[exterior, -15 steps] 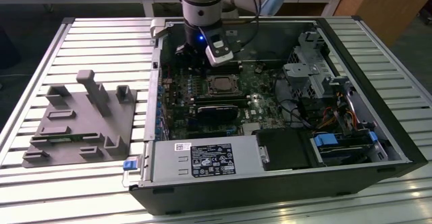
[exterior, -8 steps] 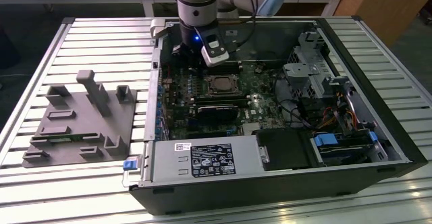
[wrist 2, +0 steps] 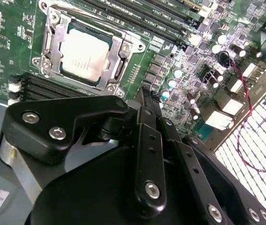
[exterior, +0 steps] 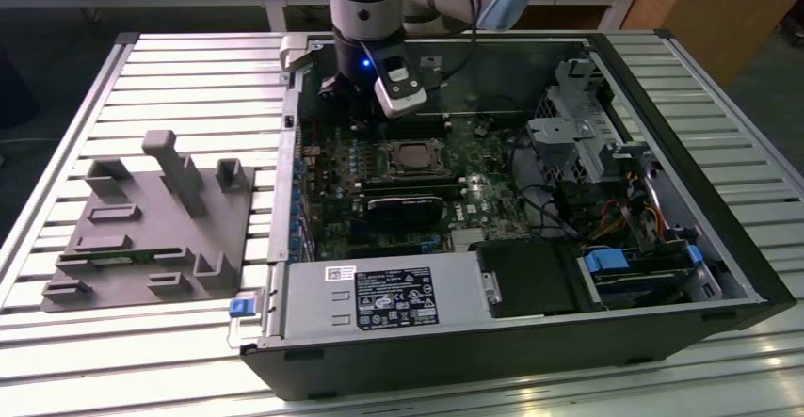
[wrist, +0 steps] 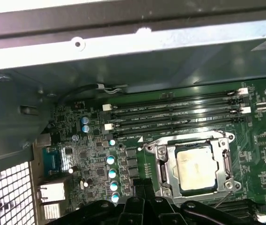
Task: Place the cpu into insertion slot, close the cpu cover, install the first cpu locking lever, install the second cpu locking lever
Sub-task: 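Install the first cpu locking lever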
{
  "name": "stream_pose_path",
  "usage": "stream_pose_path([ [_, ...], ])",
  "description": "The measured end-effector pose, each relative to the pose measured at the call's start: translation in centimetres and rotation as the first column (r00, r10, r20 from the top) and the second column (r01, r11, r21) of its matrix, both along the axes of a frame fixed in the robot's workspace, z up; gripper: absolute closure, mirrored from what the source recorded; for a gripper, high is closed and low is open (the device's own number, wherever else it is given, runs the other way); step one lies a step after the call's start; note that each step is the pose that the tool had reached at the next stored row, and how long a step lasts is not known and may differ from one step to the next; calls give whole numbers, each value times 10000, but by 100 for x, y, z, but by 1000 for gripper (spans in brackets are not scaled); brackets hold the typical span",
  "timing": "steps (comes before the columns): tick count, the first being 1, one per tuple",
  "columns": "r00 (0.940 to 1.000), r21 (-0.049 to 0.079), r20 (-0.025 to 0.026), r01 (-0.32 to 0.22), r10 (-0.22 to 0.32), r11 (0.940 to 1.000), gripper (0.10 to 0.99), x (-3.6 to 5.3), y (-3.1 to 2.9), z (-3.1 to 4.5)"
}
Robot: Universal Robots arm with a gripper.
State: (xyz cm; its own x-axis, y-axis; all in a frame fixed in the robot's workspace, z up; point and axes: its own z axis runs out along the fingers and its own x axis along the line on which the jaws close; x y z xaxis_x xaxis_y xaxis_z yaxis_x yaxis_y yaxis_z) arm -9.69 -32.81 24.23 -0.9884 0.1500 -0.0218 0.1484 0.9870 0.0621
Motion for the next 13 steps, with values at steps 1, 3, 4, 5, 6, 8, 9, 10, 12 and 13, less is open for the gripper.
stream_pose_path([
  [1, 10000, 0, 9, 1, -1, 10000, 980, -2, 0, 6],
  [3, 10000, 8, 35, 1, -1, 10000, 980, -11, 0, 7],
  [4, 10000, 24, 43, 0, 0, 10000, 980, -17, 0, 7],
  [5, 10000, 89, 49, -1, 0, 10000, 980, -22, -1, 7],
  [6, 10000, 209, 50, -2, 1, 9998, 980, -27, -2, 8],
  [8, 10000, 563, 54, 0, -3, 9984, 980, -40, -4, 7],
  [9, 10000, 732, 57, -1, -4, 9973, 980, -47, -5, 6],
  [10, 10000, 866, 57, 0, -5, 9962, 980, -58, -5, 7],
  [12, 10000, 1073, 64, 0, -7, 9942, 980, -80, -6, 6],
  [13, 10000, 1159, 66, -1, -7, 9933, 980, -90, -7, 5],
])
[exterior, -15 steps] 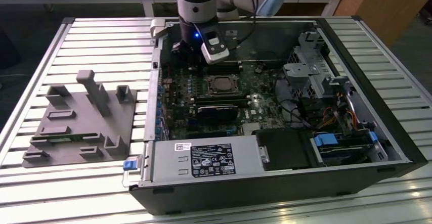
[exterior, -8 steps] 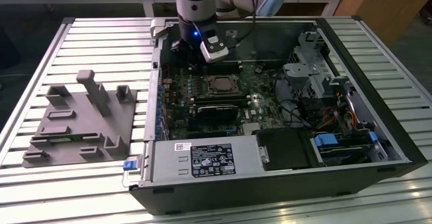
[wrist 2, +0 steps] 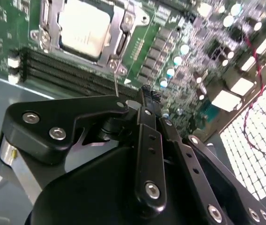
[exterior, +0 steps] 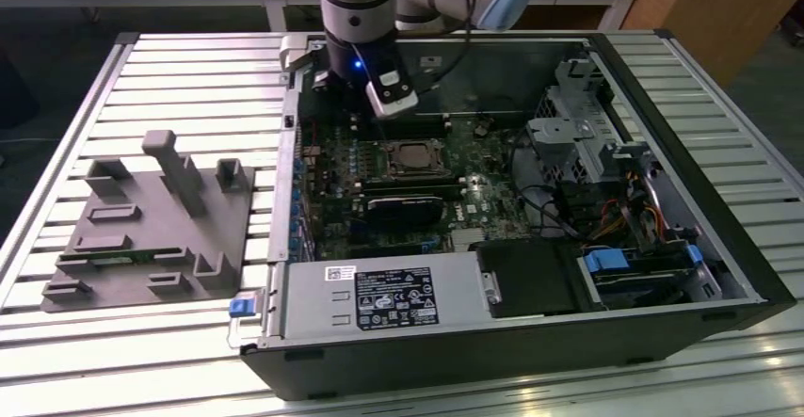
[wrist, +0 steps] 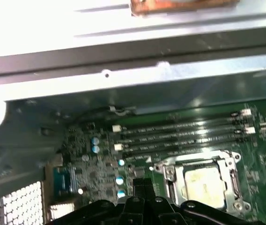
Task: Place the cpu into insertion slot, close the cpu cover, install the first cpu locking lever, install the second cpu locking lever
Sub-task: 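Install the first cpu locking lever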
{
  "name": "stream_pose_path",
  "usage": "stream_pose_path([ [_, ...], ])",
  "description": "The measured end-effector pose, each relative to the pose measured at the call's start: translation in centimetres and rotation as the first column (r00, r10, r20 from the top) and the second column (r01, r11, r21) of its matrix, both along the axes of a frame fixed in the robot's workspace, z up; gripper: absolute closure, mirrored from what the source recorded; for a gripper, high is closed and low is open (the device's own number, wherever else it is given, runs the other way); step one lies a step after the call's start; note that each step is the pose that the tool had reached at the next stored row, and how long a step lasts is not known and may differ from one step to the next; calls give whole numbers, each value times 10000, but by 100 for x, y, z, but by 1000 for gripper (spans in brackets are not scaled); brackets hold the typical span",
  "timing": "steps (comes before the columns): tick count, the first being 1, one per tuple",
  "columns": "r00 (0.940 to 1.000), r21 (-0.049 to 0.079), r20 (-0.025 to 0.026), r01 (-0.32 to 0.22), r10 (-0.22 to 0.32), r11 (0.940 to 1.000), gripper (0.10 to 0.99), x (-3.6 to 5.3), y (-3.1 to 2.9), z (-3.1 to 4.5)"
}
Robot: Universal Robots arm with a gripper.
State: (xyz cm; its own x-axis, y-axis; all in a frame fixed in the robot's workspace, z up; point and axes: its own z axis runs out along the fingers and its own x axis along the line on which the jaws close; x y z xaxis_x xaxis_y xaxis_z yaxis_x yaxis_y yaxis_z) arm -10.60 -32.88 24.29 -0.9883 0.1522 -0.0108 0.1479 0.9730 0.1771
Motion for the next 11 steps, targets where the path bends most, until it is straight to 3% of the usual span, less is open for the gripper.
stream_pose_path([
  [7, 10000, 930, 11, -1, 0, 9957, 980, -37, -4, -2],
  [8, 10000, 1022, 11, -1, 0, 9948, 980, -37, -4, -2],
  [11, 10000, 1090, 11, 1, -2, 9940, 980, -37, -4, -4],
])
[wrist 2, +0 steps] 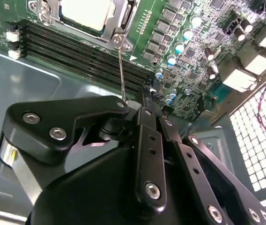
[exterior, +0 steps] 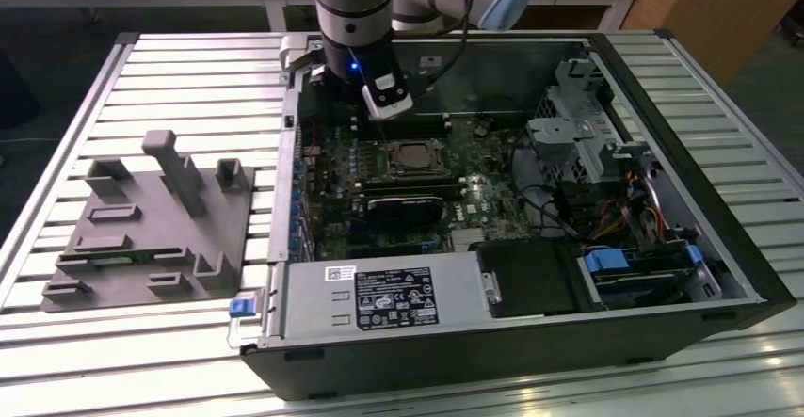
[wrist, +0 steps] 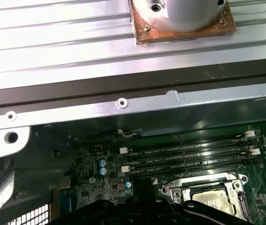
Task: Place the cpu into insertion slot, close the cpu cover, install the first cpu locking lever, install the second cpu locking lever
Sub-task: 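Install the first cpu locking lever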
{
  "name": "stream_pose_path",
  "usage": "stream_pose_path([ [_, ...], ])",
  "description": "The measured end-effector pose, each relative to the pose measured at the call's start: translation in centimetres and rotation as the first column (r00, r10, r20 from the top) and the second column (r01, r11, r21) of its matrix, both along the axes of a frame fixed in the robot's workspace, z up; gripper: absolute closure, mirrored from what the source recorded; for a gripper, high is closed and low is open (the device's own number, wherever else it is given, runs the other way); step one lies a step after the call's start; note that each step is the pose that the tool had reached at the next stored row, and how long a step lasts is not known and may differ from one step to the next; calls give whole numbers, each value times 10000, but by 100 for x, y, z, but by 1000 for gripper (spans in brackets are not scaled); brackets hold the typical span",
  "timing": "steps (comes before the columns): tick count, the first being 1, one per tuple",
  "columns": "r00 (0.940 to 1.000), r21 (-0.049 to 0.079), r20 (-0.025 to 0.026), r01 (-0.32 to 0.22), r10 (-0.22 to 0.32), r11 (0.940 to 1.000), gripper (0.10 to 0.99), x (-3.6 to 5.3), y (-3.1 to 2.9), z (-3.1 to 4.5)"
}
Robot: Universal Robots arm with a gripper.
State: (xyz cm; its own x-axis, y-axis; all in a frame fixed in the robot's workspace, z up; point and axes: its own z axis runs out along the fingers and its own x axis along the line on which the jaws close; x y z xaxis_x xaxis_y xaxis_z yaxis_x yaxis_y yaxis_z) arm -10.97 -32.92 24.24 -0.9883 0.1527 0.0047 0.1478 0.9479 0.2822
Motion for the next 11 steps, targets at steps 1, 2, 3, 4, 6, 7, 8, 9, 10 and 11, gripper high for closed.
stream_pose_path([
  [1, 10000, 3, -1, -1, 1, 10000, 980, 0, 0, 0],
  [2, 10000, 7, -1, -2, 2, 10000, 980, 0, -1, 0],
  [3, 10000, 11, 0, -1, 1, 10000, 980, 0, 0, 0],
  [4, 10000, 11, -1, -1, 1, 10000, 980, 1, -1, 0],
  [6, 10000, 12, -1, -2, 2, 10000, 980, 19, -1, -1],
  [7, 10000, 12, -1, -2, 2, 10000, 980, 30, -1, -2],
  [8, 10000, 12, -1, -1, 1, 10000, 980, 42, -1, -2],
  [9, 10000, 12, 0, -2, 2, 10000, 980, 58, -1, -3],
  [10, 10000, 12, -1, -2, 2, 10000, 980, 74, -1, -3],
  [11, 10000, 12, 0, -2, 2, 10000, 980, 91, -1, -3],
])
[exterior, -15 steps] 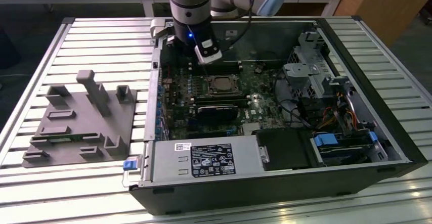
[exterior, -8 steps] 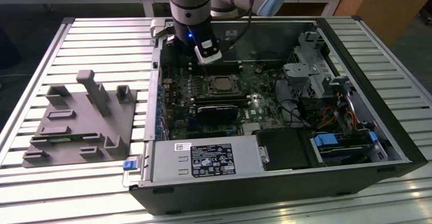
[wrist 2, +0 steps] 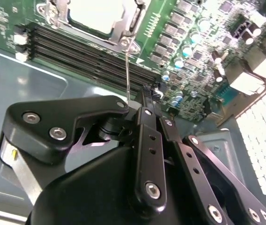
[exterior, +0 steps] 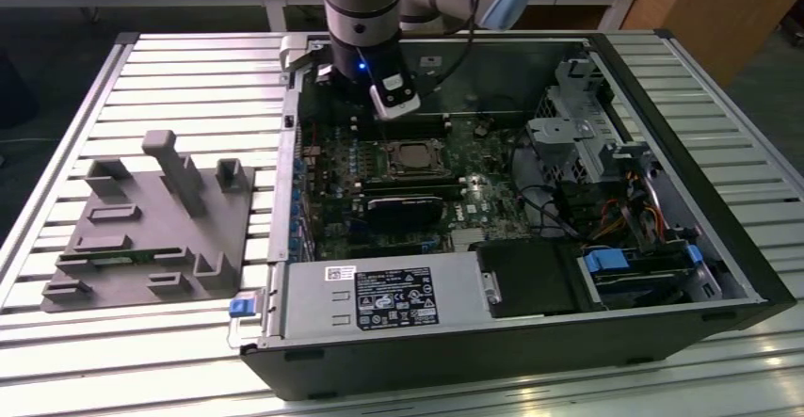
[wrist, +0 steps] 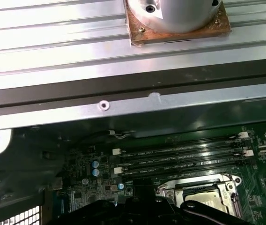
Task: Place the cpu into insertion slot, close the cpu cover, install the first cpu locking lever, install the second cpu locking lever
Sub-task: 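Install the first cpu locking lever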
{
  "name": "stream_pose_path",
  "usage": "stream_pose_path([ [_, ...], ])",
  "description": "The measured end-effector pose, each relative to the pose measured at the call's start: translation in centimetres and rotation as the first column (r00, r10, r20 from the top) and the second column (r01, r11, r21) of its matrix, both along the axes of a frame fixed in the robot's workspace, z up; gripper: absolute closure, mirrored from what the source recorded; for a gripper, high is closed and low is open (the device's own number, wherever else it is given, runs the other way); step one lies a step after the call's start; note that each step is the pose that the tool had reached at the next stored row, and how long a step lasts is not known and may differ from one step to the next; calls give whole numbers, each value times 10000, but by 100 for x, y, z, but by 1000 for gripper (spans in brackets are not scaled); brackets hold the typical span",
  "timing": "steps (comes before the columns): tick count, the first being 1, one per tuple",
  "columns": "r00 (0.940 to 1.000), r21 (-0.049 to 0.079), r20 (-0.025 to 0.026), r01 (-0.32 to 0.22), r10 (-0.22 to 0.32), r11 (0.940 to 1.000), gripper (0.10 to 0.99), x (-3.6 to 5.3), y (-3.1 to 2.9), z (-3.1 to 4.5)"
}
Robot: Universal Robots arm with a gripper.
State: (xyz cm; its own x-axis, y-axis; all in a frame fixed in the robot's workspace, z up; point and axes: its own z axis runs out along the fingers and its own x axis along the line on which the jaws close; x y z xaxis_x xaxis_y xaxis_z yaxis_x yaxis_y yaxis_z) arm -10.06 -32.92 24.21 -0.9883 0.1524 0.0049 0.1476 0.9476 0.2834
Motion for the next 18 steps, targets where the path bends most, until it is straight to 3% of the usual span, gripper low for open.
stream_pose_path([
  [18, 10000, -36, -21, 17, -17, 10000, 980, 427, 0, -3],
])
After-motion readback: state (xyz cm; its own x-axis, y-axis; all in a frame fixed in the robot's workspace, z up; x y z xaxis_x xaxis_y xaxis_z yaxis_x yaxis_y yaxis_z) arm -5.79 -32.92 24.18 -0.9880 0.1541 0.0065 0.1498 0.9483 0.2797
